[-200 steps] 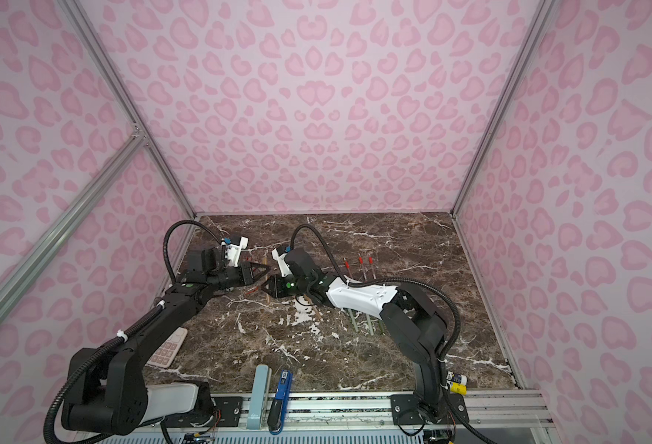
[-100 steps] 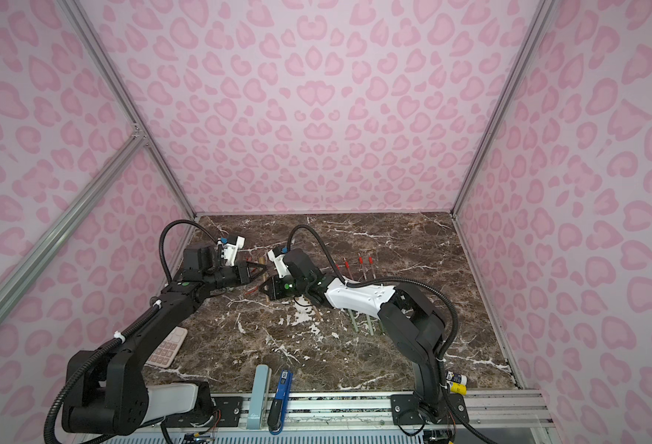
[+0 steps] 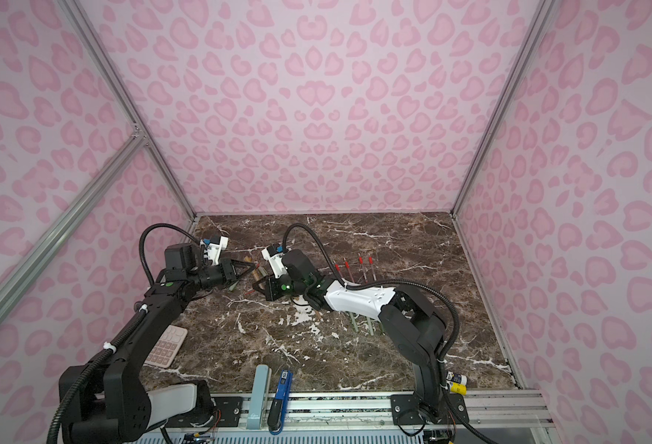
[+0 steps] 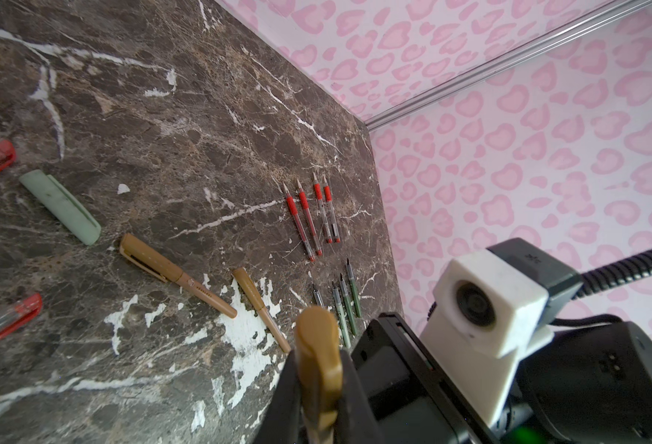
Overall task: Remove pen caps from pens
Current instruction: Open the pen cap on the pen, then place the pen cap at the middle-left of the table.
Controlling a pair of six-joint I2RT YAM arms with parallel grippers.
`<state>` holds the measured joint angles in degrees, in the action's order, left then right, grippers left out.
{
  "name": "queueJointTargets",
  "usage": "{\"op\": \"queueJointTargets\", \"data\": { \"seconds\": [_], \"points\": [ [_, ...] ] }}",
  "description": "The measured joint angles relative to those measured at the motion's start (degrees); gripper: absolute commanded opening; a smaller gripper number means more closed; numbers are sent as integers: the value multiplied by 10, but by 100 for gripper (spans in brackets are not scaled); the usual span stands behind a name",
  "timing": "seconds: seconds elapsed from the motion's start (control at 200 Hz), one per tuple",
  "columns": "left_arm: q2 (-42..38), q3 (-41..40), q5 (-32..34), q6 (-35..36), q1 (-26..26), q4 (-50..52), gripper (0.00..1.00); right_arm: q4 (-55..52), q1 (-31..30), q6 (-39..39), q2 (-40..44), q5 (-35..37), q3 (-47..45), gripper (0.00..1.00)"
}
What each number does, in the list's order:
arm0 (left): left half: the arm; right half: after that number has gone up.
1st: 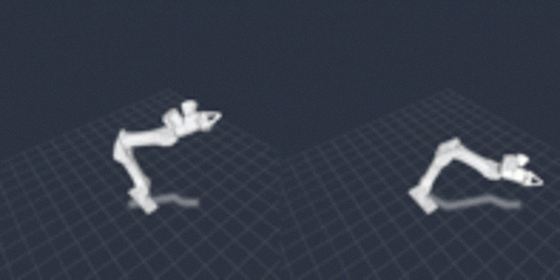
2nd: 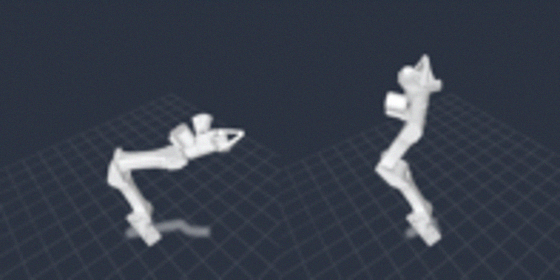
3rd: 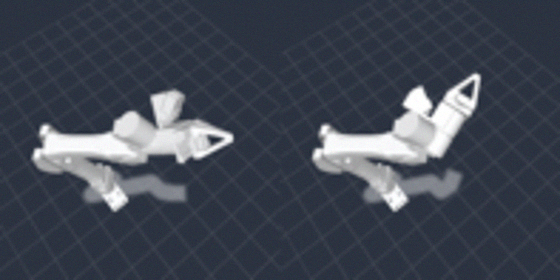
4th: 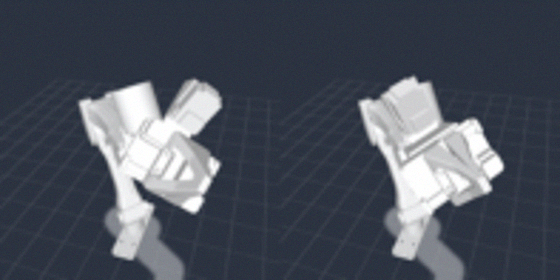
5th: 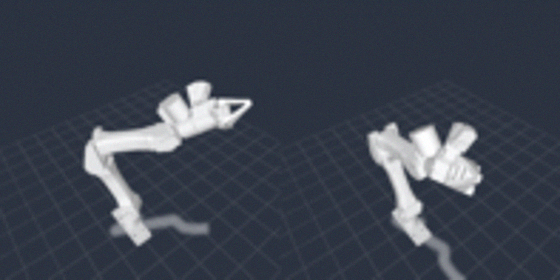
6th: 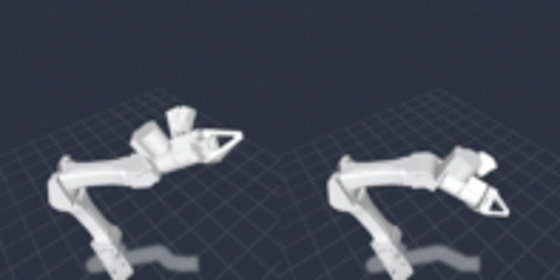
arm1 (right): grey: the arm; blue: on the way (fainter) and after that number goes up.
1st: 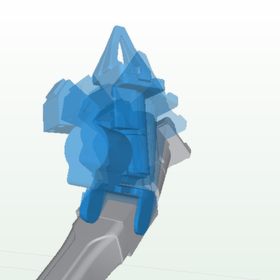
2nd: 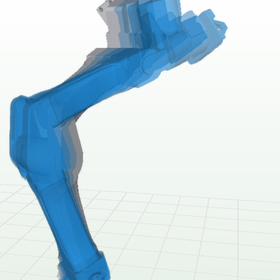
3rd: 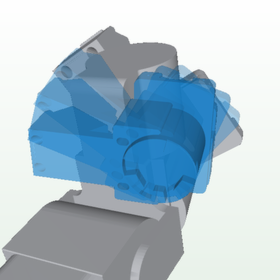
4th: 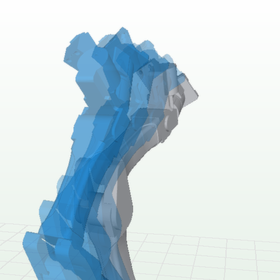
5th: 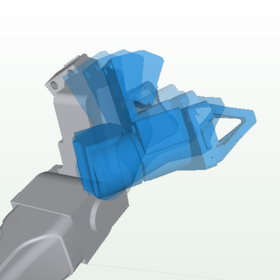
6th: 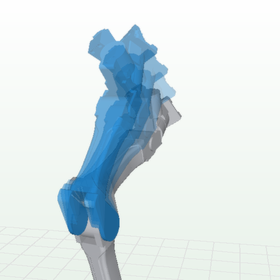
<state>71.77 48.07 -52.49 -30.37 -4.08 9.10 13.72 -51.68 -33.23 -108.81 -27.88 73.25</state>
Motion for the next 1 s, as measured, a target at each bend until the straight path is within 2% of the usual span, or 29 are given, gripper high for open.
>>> {"op": "queueJointTargets", "data": {
  "seconds": [0.185,0.315,0.38,0.525,0.71,0.87,1.0],
  "points": [
    [0,0,-1,-8,-6,16,3,8,1,9,7,-1,-14,0],
    [0,16,104,1,-41,-50,3,-99,8,-5,16,18,-47,0],
    [0,18,121,3,-48,-61,3,-137,13,-7,17,28,-53,0],
    [0,17,168,-6,-75,-71,3,-141,14,-7,35,33,-76,0],
    [1,-6,177,9,-73,-79,5,-144,37,-18,59,43,-106,0],
    [13,-20,215,65,-50,-67,5,-139,59,-24,79,41,-130,0],
    [28,-33,247,102,-24,-63,5,-147,77,-26,121,68,-159,0]
  ]
}}
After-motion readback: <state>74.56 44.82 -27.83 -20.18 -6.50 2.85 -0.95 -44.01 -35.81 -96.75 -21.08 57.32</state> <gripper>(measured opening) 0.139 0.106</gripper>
